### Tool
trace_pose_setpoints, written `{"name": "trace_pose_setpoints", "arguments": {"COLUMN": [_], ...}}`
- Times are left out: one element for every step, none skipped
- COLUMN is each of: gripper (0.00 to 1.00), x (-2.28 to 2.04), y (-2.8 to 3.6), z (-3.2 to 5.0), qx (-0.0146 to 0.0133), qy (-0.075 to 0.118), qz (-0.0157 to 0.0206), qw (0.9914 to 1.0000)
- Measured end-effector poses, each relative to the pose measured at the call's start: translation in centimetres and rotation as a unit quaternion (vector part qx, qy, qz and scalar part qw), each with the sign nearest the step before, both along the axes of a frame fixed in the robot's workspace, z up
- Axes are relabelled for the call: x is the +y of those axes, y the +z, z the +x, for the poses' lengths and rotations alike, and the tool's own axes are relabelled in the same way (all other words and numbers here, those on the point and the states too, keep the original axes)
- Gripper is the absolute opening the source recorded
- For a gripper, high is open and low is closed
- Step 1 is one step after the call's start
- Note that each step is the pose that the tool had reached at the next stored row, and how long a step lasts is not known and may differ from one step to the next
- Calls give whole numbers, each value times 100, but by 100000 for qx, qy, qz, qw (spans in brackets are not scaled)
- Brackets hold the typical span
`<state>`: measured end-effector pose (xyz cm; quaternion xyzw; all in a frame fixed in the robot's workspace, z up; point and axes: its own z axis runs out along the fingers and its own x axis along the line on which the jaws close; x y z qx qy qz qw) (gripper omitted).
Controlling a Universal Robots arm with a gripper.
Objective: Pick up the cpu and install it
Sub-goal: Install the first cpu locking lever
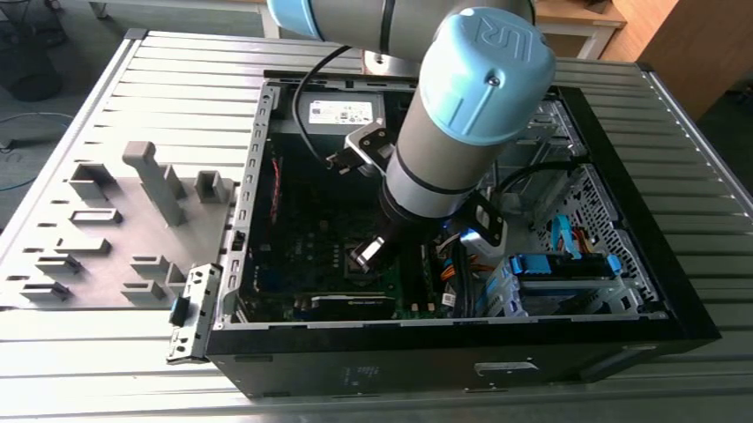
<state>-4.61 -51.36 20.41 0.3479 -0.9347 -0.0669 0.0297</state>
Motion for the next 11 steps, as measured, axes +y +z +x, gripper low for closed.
{"name": "trace_pose_setpoints", "arguments": {"gripper": [11,11,11,11,11,11,11,11,11,11,11], "x": [0,0,0,1,1,1,0,0,1,1,0], "y": [-1,-1,-3,-6,-11,-15,-20,-27,-33,-40,-47], "z": [0,0,0,0,0,0,0,0,0,0,0], "qx": [-3,-1,1,-3,-8,-3,-1,-1,-4,-1,0], "qy": [0,0,2,0,1,1,-3,0,0,-2,-1], "qz": [1,3,-9,-19,-45,-90,-131,-187,-257,-342,-411], "qw": [100000,100000,100000,100000,100000,100000,100000,100000,100000,99999,99999]}}
